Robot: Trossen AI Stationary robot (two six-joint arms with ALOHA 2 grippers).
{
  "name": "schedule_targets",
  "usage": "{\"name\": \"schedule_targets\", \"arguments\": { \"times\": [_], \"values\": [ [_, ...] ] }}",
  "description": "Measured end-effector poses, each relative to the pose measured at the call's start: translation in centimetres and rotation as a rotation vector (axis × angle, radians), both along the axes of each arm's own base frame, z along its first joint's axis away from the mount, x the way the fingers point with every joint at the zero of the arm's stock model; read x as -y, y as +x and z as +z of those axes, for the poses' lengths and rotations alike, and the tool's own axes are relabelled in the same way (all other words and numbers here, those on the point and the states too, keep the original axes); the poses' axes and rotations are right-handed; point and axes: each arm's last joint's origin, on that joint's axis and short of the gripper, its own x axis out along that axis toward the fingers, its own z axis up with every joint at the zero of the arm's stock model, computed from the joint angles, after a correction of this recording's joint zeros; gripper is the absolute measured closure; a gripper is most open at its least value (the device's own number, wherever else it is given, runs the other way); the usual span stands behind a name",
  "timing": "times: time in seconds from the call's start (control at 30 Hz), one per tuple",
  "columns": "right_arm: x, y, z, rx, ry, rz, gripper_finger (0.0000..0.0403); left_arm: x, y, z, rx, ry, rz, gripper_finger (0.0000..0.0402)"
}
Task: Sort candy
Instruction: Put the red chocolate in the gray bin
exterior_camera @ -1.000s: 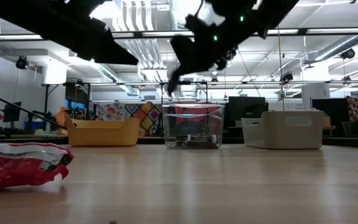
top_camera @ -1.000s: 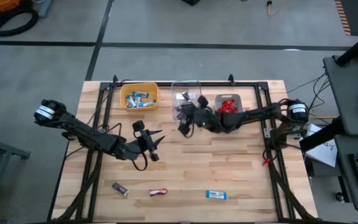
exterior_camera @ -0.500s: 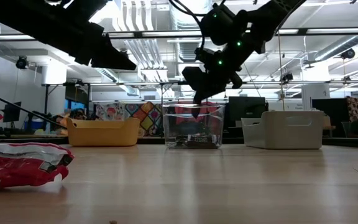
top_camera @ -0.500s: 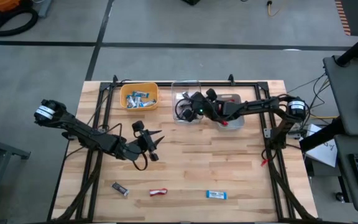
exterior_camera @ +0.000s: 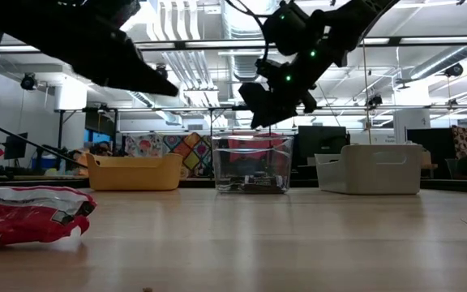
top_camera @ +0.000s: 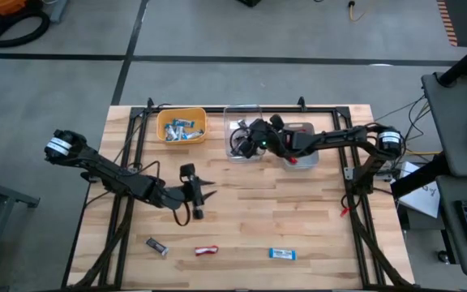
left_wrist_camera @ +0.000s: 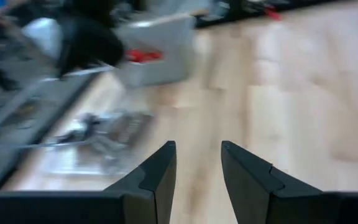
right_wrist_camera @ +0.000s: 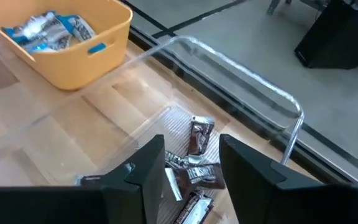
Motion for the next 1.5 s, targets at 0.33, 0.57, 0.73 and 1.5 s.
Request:
{"name": "schedule_targets", "arguments": {
  "times": [0.33, 0.57, 0.73, 1.5],
  "values": [
    [-3.1, -0.7, 3.8, 0.116, 0.063, 0.195, 0.0264, 1.1, -0.9, -1.4, -0.27, -0.215, -0.397, 0.0289],
    [-7.4, -1.7, 6.0, 0.146, 0.08, 0.345, 0.0265, 1.9, -1.3, -1.2, -0.354, -0.426, -0.505, 0.0289],
    [-11.0, -2.3, 6.9, 0.161, 0.099, 0.448, 0.0267, 2.7, -1.7, -1.2, -0.379, -0.523, -0.516, 0.0289],
    [-19.4, -4.7, 5.9, 0.103, 0.307, 0.575, 0.0268, 8.5, -2.4, -4.5, -0.373, -0.51, -0.531, 0.0165]
  ]
}}
